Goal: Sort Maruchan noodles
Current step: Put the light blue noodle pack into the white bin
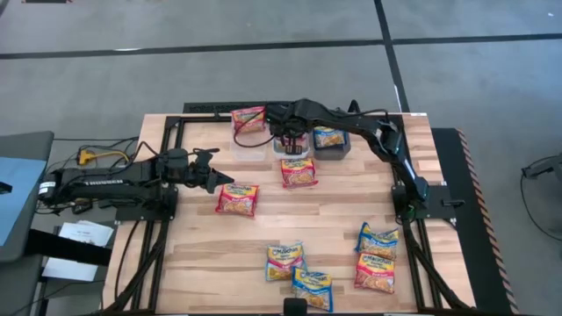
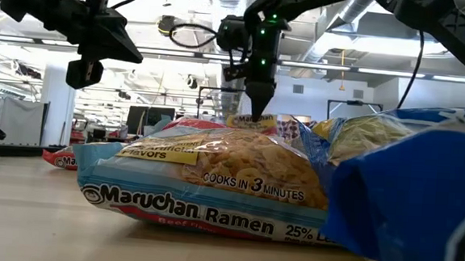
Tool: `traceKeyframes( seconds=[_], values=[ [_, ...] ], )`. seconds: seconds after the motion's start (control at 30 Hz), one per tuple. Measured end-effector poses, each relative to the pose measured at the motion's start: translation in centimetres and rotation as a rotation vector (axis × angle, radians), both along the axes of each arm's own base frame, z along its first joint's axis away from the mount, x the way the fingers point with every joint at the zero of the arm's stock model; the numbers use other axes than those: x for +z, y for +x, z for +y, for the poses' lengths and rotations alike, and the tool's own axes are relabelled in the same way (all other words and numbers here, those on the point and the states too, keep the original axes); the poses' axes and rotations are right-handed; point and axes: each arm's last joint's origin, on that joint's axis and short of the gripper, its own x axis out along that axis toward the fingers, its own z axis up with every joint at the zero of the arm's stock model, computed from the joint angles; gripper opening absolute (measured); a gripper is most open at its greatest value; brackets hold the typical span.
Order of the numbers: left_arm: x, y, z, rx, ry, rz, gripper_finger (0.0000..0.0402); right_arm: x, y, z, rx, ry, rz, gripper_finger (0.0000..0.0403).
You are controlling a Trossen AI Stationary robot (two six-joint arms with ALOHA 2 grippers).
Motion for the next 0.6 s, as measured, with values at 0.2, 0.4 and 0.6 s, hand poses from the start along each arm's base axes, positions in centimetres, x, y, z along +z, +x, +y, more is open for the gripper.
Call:
traceKeyframes(
  seconds=[0.2,0.4,0.6],
  values=[
    [0.0,0.0,0.0,0.000,0.000,0.000,0.0000,-0.7,0.0,0.0,-0.033,0.015,-0.018,0.0020],
    [0.0,0.0,0.1,0.033,0.026,0.005,0.0000,-1.7,-0.4,-0.3,-0.049,0.082,-0.017,0.0051],
    [0.0,0.0,0.2,0.075,0.048,0.009,0.0000,-1.7,-0.4,-0.3,-0.064,0.093,-0.023,0.0088]
  ],
)
